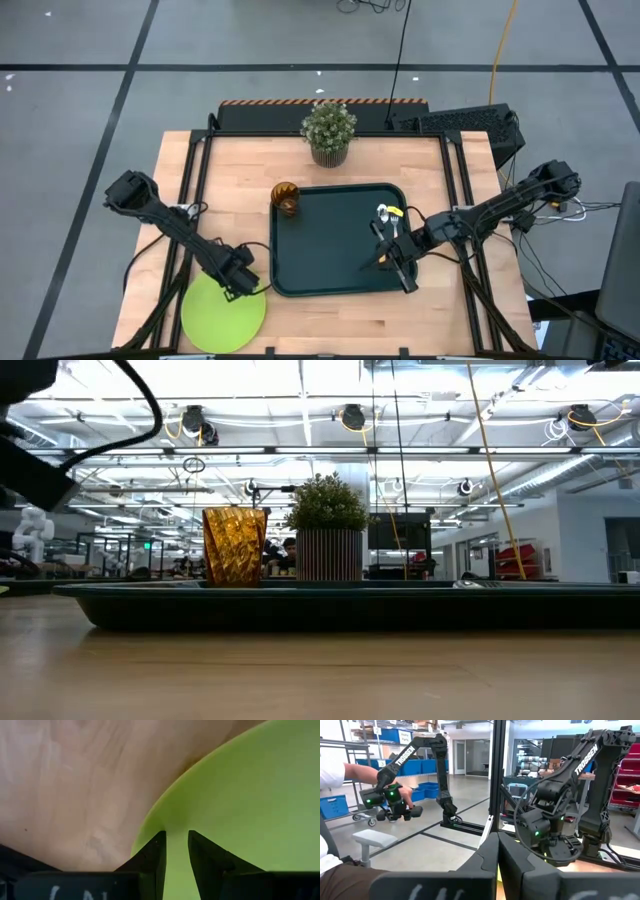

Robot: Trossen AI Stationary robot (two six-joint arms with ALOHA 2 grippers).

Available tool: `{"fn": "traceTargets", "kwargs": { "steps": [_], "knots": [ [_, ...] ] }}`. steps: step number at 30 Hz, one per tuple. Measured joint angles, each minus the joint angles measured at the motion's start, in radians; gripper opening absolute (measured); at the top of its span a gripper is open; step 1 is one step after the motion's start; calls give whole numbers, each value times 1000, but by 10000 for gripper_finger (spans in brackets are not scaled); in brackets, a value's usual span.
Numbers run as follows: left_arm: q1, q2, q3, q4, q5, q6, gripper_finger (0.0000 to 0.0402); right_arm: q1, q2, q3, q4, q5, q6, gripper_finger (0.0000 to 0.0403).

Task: Pick and place plate/cup/fork/spoon on tray
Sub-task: Put the plate on the serving tray

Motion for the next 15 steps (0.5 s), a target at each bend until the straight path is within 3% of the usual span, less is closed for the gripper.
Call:
{"fn": "traceTargets", "kwargs": {
  "steps": [15],
  "knots": [
    [100,0,-1,-7,-127,105,85,0,0,0,-18,1,8,0]
  ]
}}
